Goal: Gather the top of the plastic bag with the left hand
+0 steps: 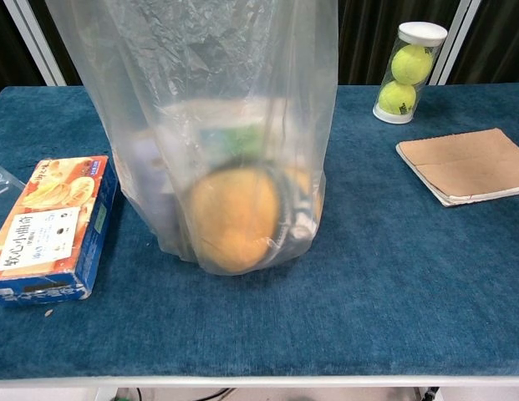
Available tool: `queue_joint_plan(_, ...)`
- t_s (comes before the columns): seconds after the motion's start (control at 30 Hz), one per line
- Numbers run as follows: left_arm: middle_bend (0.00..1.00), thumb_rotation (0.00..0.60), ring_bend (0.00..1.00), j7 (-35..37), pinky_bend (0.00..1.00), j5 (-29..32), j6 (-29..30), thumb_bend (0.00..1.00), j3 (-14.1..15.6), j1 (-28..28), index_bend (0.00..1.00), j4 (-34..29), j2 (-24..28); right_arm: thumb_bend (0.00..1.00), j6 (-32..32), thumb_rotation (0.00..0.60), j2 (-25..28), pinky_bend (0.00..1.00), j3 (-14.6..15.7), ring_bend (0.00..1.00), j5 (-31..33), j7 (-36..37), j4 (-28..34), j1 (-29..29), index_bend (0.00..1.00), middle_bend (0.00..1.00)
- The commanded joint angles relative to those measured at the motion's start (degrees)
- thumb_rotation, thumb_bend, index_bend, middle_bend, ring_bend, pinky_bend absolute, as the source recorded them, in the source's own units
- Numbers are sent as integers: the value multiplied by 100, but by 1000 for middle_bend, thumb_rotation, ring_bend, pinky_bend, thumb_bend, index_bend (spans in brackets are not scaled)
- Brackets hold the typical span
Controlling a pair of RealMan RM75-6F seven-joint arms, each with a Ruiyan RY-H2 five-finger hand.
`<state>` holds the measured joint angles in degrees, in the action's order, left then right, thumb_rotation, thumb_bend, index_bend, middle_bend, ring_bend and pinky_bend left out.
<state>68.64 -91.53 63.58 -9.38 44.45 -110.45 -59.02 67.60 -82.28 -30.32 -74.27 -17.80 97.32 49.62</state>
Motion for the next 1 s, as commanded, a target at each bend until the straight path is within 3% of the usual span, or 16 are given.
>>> queue_joint_plan(0.03,215,28,166,15,303,7,-10,19,-10,9,218,14,-11,101,-96,600,-100,0,-154,0,178,-143,-99,254,0,0)
queue_joint_plan(0.43,215,28,166,38,300,216,-134,19,-110,53,218,73,-48,101,-109,600,58,0,-179,0,440,-258,300,522,0,0)
queue_joint_plan(1.0,208,27,154,-555,288,677,-669,19,-369,327,215,-325,-185,101,55,600,287,0,-91,0,559,-668,685,745,0,0)
